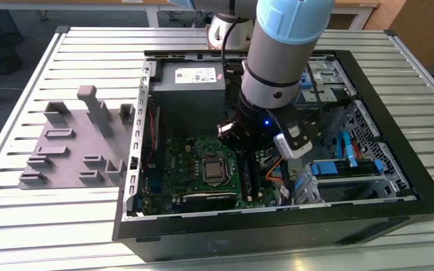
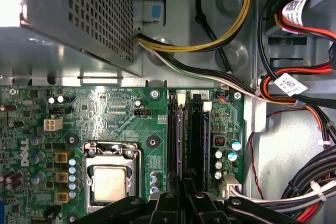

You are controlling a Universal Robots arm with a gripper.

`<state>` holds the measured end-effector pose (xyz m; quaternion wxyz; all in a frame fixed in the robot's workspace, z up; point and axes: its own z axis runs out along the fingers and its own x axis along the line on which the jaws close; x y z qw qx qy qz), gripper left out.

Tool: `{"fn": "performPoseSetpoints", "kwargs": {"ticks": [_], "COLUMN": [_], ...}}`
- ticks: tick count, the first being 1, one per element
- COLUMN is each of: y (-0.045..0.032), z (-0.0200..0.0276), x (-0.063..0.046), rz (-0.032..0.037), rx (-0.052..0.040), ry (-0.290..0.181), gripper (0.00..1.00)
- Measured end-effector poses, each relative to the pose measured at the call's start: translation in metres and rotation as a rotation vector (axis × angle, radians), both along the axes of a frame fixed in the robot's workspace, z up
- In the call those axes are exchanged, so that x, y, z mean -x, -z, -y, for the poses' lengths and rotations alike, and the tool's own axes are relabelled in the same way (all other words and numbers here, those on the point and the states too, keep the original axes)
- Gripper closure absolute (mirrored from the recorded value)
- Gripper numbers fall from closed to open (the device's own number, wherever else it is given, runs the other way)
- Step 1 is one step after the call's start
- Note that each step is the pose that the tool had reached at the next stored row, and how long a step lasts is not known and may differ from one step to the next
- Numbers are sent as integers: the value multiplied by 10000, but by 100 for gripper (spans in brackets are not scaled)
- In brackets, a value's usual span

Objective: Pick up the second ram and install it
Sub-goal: 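Insert the second ram into the second slot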

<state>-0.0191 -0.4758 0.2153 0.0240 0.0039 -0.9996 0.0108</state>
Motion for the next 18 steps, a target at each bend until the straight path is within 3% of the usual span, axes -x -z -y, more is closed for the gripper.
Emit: {"fn": "performPoseSetpoints", "kwargs": {"ticks": [4, 18], "y": [-2, -2], "z": [1, 1], "x": [0, 0], "rz": [0, 0], "rx": [175, 187], "ry": [-1, 3], "gripper": [86, 86]}}
